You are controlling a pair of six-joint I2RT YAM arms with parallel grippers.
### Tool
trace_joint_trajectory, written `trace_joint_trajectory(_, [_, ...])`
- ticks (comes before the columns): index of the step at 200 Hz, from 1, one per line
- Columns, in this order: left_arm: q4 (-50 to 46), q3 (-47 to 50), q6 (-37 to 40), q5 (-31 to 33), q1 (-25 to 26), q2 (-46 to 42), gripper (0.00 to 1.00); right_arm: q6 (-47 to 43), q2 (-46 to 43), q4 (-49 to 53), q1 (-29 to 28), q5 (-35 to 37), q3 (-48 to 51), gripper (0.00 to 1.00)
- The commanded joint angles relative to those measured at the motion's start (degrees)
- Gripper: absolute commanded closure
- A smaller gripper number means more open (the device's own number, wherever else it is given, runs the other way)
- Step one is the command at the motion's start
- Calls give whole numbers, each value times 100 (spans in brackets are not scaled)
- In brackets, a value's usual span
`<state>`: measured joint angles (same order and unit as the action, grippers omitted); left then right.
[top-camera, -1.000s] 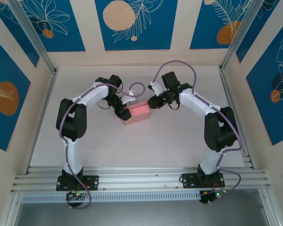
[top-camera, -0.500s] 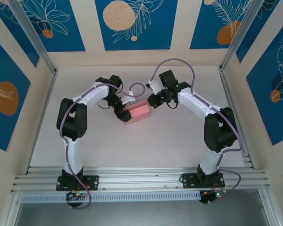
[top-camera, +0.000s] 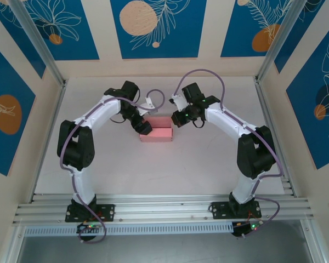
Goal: Fold the paper box
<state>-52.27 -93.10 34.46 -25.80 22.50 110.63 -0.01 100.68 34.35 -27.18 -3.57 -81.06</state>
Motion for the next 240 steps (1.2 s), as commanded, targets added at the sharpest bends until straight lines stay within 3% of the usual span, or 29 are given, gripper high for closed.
trace_joint_trajectory(1, [33, 160, -132, 83, -85, 60, 23, 442, -197, 156, -94, -18, -147, 100])
trace_joint_trajectory(8, [17, 169, -139, 101, -79, 105, 23, 449, -179, 160, -120, 7, -155, 100])
trace_joint_trajectory(23, [52, 240, -64, 30, -79, 77, 10, 434, -130, 184, -165, 102, -163, 100])
trace_joint_trajectory(50, [425, 469, -13, -72, -88, -308, 1, 408, 15, 201, -165, 216, -181, 100])
trace_joint_trajectory(82, [315, 363, 178, -100, -88, -474, 0, 414, 55, 152, -174, 174, -177, 100])
trace_joint_trajectory(119, [692, 611, -15, 301, -79, -859, 0, 380, 138, 177, -174, 164, -243, 100])
trace_joint_trajectory(141, [1244, 1195, 167, 233, -75, -1424, 0, 370, 190, 195, -174, 165, -282, 100])
trace_joint_trajectory(154, [1418, 1609, 650, 145, -19, -1752, 0, 370, 204, 204, -174, 134, -309, 100])
trace_joint_trajectory(185, [2163, 2511, 1007, 550, 105, -2372, 0, 388, 241, 186, -178, 70, -357, 100])
trace_joint_trajectory(240, [2252, 2560, 1071, 1071, 356, -2119, 0, 388, 304, 195, -209, 32, -416, 100])
